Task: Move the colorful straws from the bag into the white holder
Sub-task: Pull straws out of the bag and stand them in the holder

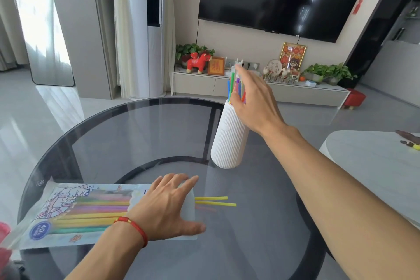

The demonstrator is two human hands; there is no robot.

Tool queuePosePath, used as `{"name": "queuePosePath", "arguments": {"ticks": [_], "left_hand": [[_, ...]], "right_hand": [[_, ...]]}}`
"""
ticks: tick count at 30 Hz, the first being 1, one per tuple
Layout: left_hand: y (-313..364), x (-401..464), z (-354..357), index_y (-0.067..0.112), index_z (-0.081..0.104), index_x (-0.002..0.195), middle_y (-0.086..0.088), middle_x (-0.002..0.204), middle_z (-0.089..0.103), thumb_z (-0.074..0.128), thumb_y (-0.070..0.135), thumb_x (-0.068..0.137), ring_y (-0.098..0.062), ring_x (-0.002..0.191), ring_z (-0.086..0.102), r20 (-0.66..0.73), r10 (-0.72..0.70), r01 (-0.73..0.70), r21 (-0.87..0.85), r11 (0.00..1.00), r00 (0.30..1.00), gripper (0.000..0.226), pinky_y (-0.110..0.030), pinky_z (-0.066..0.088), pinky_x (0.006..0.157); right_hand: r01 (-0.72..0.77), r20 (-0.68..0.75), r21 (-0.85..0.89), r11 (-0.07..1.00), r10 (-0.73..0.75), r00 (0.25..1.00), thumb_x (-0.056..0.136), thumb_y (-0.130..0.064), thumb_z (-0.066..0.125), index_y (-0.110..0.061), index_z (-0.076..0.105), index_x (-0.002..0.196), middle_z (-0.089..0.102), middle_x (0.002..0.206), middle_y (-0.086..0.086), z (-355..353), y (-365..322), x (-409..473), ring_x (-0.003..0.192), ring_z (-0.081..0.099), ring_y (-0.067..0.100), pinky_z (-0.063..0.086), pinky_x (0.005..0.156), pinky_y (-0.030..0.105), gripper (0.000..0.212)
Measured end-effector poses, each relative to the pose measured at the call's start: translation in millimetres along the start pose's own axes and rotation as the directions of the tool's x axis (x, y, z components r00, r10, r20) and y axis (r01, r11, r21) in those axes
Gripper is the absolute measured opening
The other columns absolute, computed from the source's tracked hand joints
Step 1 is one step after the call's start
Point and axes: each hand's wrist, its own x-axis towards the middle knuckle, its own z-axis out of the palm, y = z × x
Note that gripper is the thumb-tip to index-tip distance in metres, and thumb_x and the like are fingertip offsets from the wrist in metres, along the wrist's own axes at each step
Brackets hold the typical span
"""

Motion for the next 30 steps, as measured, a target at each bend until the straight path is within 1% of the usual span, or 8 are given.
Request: {"name": "queuePosePath", "arguments": {"ticks": [3,6,11,15,21,25,28,30], "left_hand": [[-4.9,-6.0,0.5,0.034,-0.005,0.156,0.002,0.164,0.008,0.054,0.088,0.057,-0.019,0.152,0.001,0.145,-0.041,0.027,0.097,0.995,0.989,0.127,-0.055,0.002,0.124],[-5.1,-6.4,-0.6,0.033,-0.007,0.155,-0.003,0.162,0.015,0.063,0.077,0.060,-0.022,0.151,0.007,0.175,-0.047,0.022,0.138,0.990,0.983,0.126,-0.059,0.001,0.122],[-1.3,-4.6,-7.7,0.026,0.007,0.154,0.002,0.144,0.035,0.057,0.069,0.060,-0.023,0.135,0.037,0.074,-0.001,-0.013,0.189,0.982,0.997,0.116,-0.054,0.020,0.118],[-1.0,-3.4,-11.7,0.026,0.015,0.151,0.004,0.134,0.041,0.058,0.046,0.061,-0.023,0.122,0.045,0.011,0.015,-0.017,0.207,0.978,1.000,0.101,-0.047,0.036,0.109],[8.1,-0.6,-16.6,0.019,0.025,0.143,-0.002,0.128,0.040,0.059,0.020,0.064,-0.027,0.112,0.047,-0.042,-0.008,0.022,0.339,0.941,0.999,0.086,-0.044,0.047,0.084],[18.8,1.9,-19.4,0.007,0.031,0.141,-0.015,0.128,0.042,0.054,0.008,0.058,-0.033,0.104,0.049,-0.110,0.160,-0.069,0.572,0.818,0.981,0.086,-0.050,0.044,0.085],[20.9,3.4,-18.7,0.004,0.024,0.146,-0.023,0.134,0.036,0.053,0.004,0.060,-0.038,0.112,0.047,-0.079,0.242,-0.122,0.689,0.715,0.967,0.091,-0.062,0.038,0.098],[18.6,2.5,-18.1,0.007,0.017,0.151,-0.024,0.139,0.032,0.052,0.005,0.060,-0.040,0.118,0.044,-0.056,0.237,-0.129,0.706,0.696,0.970,0.098,-0.067,0.033,0.102]], "right_hand": [[0.070,-0.180,0.005,0.998,-0.068,0.981,0.097,-0.014,0.057,-0.001,0.050,0.149,0.056,0.152,0.017,-6.1,-6.7,-8.1,0.142,0.049,0.032,0.037,0.122,0.044,0.054],[0.187,-0.327,0.022,0.982,-0.170,0.930,0.088,-0.009,0.057,-0.003,0.067,0.117,0.069,0.115,0.013,1.0,-17.6,-40.8,0.107,0.063,0.028,0.050,0.095,0.040,0.031],[-0.020,0.144,0.108,0.994,0.004,0.990,0.097,-0.019,0.060,-0.013,0.070,0.093,0.071,0.092,0.000,45.6,-15.1,-128.2,0.086,0.064,0.025,0.055,0.078,0.044,0.013],[-0.449,0.447,0.172,0.877,0.337,0.829,0.106,-0.036,0.043,-0.019,0.066,0.092,0.064,0.098,-0.002,69.9,-8.2,-159.8,0.099,0.059,0.026,0.052,0.091,0.047,0.032],[-0.504,0.532,0.234,0.831,0.325,0.782,0.105,-0.037,0.037,-0.016,0.068,0.095,0.064,0.100,0.003,85.4,-31.5,-166.3,0.097,0.062,0.025,0.053,0.090,0.044,0.039],[-0.703,0.611,0.476,0.528,0.376,0.696,0.107,-0.030,0.040,-0.027,0.060,0.070,0.067,0.071,-0.009,91.0,-46.6,-168.8,0.066,0.067,0.013,0.053,0.058,0.028,0.043],[-0.806,0.751,0.564,0.181,0.293,0.592,0.110,-0.018,0.036,-0.007,0.067,0.092,0.066,0.064,0.000,90.7,-49.7,-169.9,0.060,0.064,0.023,0.050,0.049,0.031,0.038],[-0.824,0.793,0.559,0.089,0.231,0.563,0.112,-0.016,0.039,0.004,0.068,0.102,0.068,0.067,0.003,89.8,-45.6,-169.3,0.060,0.065,0.023,0.053,0.051,0.029,0.036]]}}
